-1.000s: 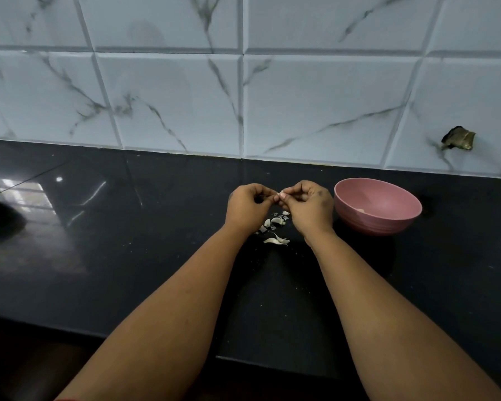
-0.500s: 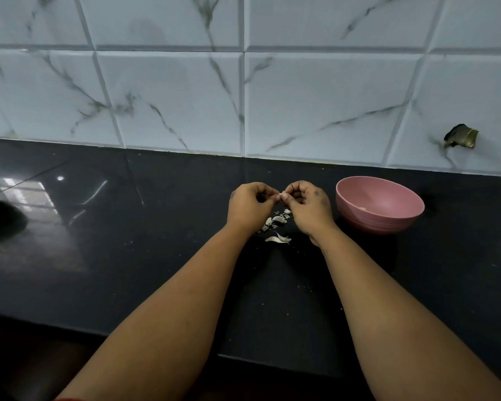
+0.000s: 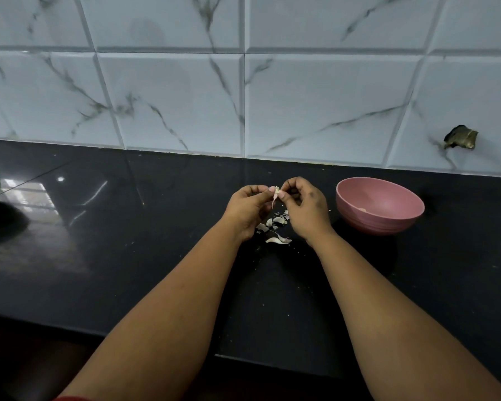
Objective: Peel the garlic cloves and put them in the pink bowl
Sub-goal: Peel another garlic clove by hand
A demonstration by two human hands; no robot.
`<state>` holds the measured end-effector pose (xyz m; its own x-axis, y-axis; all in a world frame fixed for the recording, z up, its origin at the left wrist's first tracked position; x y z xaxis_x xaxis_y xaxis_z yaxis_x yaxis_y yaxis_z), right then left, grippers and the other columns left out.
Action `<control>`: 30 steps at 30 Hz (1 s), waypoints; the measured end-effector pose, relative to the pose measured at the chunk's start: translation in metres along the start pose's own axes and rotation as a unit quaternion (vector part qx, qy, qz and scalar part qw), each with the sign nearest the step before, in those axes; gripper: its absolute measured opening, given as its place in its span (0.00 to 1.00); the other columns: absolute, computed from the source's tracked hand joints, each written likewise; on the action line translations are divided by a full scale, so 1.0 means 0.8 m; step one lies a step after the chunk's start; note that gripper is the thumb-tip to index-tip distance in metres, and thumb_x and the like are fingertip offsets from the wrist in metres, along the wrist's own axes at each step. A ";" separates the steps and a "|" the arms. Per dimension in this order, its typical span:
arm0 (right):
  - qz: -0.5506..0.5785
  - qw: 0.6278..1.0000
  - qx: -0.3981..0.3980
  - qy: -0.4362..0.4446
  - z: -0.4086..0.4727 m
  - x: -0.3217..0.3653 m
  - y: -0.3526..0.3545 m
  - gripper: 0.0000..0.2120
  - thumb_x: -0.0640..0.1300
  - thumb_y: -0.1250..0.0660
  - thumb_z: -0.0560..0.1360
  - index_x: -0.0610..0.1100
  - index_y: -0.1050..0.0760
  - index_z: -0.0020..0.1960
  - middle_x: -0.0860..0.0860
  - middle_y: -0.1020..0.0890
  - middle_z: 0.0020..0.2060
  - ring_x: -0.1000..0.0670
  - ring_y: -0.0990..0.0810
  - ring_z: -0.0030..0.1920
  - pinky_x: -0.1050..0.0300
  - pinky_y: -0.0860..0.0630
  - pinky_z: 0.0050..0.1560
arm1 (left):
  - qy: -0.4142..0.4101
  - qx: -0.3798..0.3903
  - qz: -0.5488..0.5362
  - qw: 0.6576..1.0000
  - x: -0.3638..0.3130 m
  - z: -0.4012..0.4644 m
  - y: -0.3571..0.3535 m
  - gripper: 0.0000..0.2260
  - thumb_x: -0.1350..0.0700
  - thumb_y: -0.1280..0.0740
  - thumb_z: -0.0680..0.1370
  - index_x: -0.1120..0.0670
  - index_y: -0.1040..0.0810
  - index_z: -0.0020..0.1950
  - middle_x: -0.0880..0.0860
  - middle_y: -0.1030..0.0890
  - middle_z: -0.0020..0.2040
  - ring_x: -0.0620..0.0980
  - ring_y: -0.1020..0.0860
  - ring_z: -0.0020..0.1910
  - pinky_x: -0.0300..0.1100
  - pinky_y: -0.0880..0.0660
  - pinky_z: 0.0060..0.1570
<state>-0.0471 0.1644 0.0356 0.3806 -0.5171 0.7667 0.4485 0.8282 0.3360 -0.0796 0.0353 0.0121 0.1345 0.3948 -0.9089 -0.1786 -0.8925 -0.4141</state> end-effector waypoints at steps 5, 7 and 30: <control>0.009 1.000 -0.009 -0.006 0.000 -0.004 -0.001 0.06 0.36 0.30 0.74 0.45 0.25 0.44 0.54 0.21 0.37 0.57 0.22 0.38 0.71 0.28 0.39 | -0.019 0.080 -0.020 0.996 -0.006 -0.002 -0.009 0.06 0.69 0.36 0.79 0.62 0.21 0.52 0.52 0.17 0.37 0.44 0.19 0.35 0.33 0.23 0.38; 0.021 1.000 -0.013 -0.014 0.001 -0.005 -0.001 0.07 0.36 0.30 0.74 0.46 0.25 0.43 0.54 0.20 0.36 0.56 0.22 0.38 0.69 0.26 0.40 | -0.023 0.092 -0.026 0.995 -0.005 -0.002 -0.012 0.06 0.69 0.37 0.79 0.63 0.21 0.49 0.52 0.16 0.37 0.44 0.17 0.37 0.33 0.22 0.41; 0.240 0.955 -0.069 -0.162 -0.001 -0.010 -0.007 0.13 0.32 0.35 0.76 0.49 0.29 0.46 0.50 0.20 0.36 0.53 0.21 0.39 0.59 0.25 0.45 | -0.115 0.007 -0.016 0.993 -0.009 0.005 -0.007 0.05 0.67 0.36 0.80 0.60 0.22 0.49 0.56 0.20 0.42 0.46 0.20 0.41 0.33 0.21 0.45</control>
<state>-0.0517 0.1632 0.0271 0.3095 0.0279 0.9505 0.3964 0.9048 -0.1556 -0.0833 0.0384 0.0211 -0.0845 0.4645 -0.8815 -0.1925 -0.8756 -0.4430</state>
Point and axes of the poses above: each hand's wrist, its own z-axis towards the middle knuckle, its own y-axis out of the back of the hand, x = y × z, the point moved 5 cm from there along z, towards the middle knuckle
